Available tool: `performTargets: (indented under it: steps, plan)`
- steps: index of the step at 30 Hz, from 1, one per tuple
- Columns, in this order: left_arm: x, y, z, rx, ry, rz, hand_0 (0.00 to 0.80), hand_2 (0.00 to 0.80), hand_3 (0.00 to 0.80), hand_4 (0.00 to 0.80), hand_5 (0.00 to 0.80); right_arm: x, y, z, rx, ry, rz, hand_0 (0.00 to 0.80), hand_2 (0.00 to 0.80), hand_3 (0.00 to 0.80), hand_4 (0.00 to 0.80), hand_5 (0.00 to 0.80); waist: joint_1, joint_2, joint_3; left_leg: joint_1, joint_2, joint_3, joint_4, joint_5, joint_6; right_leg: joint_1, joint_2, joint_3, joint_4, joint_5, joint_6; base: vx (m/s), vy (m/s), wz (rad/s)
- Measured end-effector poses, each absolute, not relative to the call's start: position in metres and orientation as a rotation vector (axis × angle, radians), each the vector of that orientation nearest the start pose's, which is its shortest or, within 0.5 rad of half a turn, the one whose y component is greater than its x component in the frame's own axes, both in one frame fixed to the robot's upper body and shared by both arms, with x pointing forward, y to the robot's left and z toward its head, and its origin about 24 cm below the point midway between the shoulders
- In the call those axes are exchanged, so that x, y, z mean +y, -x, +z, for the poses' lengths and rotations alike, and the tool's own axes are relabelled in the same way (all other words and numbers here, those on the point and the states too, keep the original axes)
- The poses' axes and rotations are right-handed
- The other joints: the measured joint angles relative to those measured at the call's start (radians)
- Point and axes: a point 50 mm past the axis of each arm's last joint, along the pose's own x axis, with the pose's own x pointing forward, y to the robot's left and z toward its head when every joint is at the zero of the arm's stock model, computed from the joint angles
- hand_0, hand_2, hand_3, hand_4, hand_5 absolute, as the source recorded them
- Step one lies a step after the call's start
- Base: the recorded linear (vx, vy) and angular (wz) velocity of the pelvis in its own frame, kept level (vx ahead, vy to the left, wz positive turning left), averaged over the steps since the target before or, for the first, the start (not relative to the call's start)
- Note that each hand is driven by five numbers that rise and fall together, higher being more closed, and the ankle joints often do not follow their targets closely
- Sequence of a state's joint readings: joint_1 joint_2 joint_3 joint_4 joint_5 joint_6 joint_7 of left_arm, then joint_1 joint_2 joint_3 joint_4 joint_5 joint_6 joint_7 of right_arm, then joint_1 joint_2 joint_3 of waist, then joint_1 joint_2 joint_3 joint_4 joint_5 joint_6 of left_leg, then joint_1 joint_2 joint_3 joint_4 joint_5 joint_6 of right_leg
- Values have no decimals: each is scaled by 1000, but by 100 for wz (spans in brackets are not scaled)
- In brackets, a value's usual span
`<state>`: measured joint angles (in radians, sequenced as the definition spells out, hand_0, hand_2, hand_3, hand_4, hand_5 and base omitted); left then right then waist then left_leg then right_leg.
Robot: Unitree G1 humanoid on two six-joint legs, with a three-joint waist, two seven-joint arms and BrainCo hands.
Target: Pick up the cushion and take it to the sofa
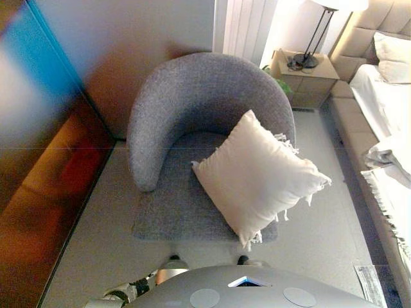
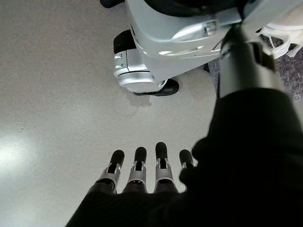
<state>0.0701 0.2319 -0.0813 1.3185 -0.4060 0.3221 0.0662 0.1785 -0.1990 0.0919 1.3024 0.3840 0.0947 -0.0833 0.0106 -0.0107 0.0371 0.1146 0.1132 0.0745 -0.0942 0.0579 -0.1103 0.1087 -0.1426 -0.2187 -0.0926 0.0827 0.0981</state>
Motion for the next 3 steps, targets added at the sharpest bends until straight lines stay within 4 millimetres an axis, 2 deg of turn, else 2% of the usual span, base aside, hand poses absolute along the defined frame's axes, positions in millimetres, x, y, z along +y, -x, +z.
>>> performTargets:
  steps: [3]
  plan:
    - [230,-11,-172,1662,91,392,0,0,0,0,0,-228,13,-173,1537,-53,-419,0,0,0,0,0,-4,8,-6,3,0,5,0,-1,-1,-2,2,7,0,0,0,-25,22,-5]
